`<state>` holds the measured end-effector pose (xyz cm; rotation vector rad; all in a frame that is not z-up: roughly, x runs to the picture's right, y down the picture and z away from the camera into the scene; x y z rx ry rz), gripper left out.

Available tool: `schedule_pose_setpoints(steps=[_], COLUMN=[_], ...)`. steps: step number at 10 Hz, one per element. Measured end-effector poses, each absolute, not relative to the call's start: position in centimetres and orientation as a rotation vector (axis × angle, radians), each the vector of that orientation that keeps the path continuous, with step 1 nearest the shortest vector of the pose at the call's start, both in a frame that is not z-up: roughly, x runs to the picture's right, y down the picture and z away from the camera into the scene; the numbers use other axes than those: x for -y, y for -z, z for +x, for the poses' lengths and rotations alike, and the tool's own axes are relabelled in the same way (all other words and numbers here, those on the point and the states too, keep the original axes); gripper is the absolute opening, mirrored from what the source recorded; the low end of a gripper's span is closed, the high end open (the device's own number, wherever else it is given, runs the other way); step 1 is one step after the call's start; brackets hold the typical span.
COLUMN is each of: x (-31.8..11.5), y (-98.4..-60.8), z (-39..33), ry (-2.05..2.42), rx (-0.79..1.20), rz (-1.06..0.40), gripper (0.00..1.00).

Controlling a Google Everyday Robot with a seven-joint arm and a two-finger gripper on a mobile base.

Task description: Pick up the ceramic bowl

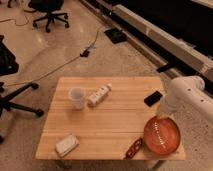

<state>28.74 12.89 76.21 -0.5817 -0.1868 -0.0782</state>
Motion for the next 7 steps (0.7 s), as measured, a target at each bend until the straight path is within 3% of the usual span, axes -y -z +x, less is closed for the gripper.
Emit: schedule_pose_setpoints(steps=[7], x=[-7.7], y=[-69.7], z=[27.7], ry=[0.139], rx=[0.260], rz=[-0.483], gripper=[0.00])
